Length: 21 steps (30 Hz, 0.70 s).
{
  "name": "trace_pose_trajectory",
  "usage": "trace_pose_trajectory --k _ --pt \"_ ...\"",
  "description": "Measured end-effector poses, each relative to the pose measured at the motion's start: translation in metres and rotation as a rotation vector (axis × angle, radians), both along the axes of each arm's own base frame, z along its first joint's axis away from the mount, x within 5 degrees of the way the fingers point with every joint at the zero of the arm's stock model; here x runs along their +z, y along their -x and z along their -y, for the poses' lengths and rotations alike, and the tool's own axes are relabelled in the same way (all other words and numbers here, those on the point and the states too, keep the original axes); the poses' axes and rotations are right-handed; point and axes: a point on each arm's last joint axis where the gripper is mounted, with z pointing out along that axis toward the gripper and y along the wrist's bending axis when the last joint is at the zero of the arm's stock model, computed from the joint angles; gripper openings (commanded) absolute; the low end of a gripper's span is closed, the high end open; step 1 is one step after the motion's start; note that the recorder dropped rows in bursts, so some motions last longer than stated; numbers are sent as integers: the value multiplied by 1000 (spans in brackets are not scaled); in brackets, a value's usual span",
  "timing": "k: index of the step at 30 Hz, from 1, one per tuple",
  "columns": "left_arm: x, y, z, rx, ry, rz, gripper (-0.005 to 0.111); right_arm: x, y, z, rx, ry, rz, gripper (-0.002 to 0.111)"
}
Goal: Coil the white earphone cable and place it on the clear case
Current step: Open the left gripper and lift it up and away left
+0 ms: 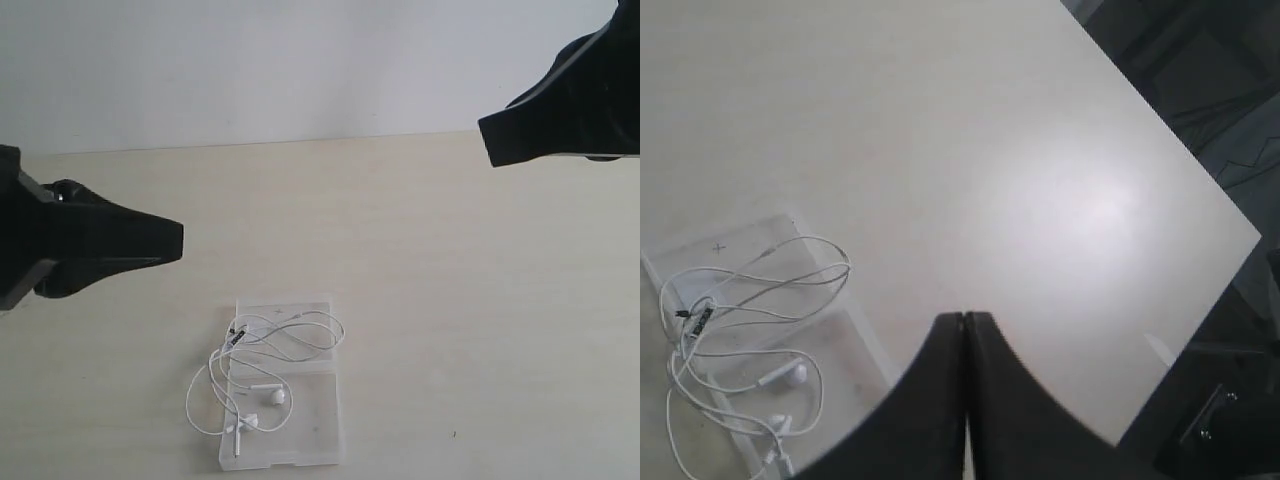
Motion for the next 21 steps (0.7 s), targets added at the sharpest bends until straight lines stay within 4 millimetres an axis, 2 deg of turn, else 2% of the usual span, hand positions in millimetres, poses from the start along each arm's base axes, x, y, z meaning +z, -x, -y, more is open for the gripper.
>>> trace_pose_trajectory --k 6,11,15,21 --pt "-3 4 -2 -8 -5 -2 0 0 0 0 0 0 0 0" --pt "-1 8 -8 -29 -110 78 0 0 0 0 0 0 0 0" --pt "15 18 -26 33 -131 184 0 0 0 0 0 0 0 0" --pt "46 48 -58 193 -122 405 0 0 0 0 0 0 0 0"
